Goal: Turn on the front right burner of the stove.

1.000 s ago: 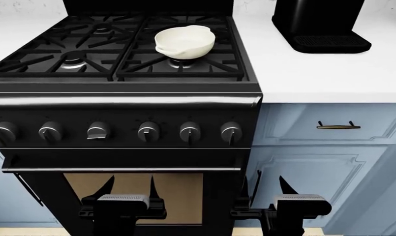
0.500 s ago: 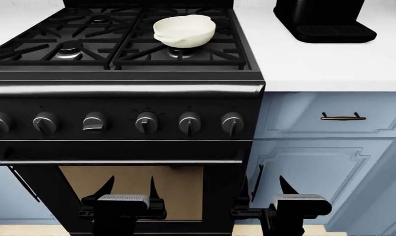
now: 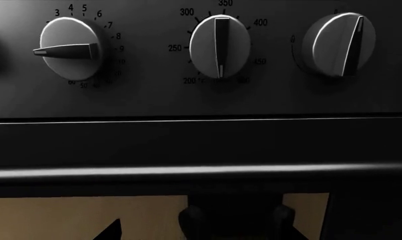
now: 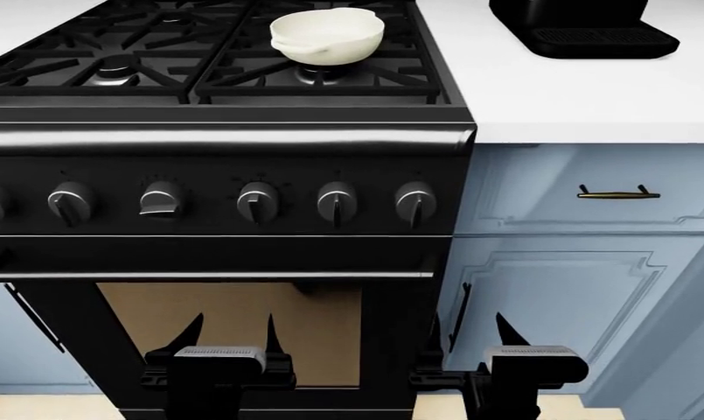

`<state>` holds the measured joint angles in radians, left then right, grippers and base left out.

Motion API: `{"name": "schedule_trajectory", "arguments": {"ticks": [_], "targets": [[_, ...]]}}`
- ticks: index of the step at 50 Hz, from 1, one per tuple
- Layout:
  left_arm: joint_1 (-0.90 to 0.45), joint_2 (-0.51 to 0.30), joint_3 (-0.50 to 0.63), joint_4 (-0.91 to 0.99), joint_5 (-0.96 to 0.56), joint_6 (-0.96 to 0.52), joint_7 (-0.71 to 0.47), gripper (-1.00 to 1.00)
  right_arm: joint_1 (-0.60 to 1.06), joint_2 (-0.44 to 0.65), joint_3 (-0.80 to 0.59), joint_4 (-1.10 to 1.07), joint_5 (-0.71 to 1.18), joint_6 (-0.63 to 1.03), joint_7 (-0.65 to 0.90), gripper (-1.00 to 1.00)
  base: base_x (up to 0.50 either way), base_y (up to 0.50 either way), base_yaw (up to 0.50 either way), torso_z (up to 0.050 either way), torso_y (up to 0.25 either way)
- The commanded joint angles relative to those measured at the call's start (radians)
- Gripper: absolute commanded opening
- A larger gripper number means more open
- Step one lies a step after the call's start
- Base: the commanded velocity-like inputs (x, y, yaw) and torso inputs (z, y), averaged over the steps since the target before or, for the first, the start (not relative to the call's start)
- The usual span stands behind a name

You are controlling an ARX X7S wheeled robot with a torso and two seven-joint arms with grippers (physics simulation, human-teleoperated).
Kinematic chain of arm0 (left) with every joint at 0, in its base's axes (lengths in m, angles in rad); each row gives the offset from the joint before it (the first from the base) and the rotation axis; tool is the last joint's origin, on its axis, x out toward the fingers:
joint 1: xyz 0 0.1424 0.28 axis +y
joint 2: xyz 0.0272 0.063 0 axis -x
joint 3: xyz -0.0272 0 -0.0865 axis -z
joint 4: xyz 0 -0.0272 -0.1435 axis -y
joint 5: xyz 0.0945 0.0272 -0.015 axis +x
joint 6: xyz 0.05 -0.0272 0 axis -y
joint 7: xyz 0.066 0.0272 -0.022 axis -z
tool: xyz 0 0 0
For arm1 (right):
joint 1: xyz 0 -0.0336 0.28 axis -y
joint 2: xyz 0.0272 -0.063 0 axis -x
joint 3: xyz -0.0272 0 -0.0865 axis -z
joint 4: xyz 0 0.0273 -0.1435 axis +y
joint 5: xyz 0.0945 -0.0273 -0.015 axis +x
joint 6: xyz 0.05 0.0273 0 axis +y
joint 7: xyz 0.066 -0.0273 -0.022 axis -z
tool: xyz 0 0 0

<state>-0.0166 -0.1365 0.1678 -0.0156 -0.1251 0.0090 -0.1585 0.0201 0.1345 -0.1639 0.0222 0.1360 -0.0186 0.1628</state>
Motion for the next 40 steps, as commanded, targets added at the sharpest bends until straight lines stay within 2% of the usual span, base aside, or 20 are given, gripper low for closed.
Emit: {"name": "schedule_trajectory", "arguments": {"ticks": [1, 6, 13, 15, 16, 19, 27, 40], "targets": [[-0.003, -0.006, 0.008, -0.001, -0.006, -0.002, -0.012, 1.00, 0.001, 0.010, -0.017, -0.013, -0.015, 0.000, 0.018, 1.00, 0.00, 0.00, 0.00, 0.000, 0.000], [-0.003, -0.009, 0.010, 0.000, -0.009, -0.004, -0.018, 1.00, -0.003, 0.006, -0.022, -0.117, -0.001, 0.058, 0.037, 1.00, 0.00, 0.00, 0.00, 0.000, 0.000], [-0.004, -0.013, 0.016, 0.000, -0.011, -0.006, -0.024, 1.00, 0.056, -0.008, -0.050, -0.338, -0.041, 0.336, 0.130, 1.00, 0.00, 0.00, 0.00, 0.000, 0.000], [-0.004, -0.015, 0.019, -0.003, -0.011, -0.004, -0.023, 1.00, 0.228, -0.048, -0.100, -0.458, -0.010, 0.636, 0.125, 1.00, 0.00, 0.00, 0.00, 0.000, 0.000], [-0.004, -0.016, 0.020, -0.003, -0.012, -0.004, -0.023, 1.00, 0.279, -0.059, -0.108, -0.472, 0.001, 0.714, 0.123, 1.00, 0.00, 0.00, 0.00, 0.000, 0.000], [-0.005, -0.018, 0.023, -0.004, -0.013, -0.005, -0.023, 1.00, 0.357, -0.074, -0.112, -0.477, 0.024, 0.807, 0.120, 1.00, 0.00, 0.00, 0.00, 0.000, 0.000], [-0.006, -0.021, 0.028, -0.004, -0.017, -0.005, -0.028, 1.00, 0.422, -0.076, -0.114, -0.412, 0.057, 0.829, 0.107, 1.00, 0.00, 0.00, 0.00, 0.000, 0.000], [-0.010, -0.026, 0.036, -0.009, -0.025, -0.006, -0.035, 1.00, 0.433, -0.094, -0.099, -0.245, 0.079, 0.701, 0.133, 1.00, 0.00, 0.00, 0.00, 0.000, 0.000]]}}
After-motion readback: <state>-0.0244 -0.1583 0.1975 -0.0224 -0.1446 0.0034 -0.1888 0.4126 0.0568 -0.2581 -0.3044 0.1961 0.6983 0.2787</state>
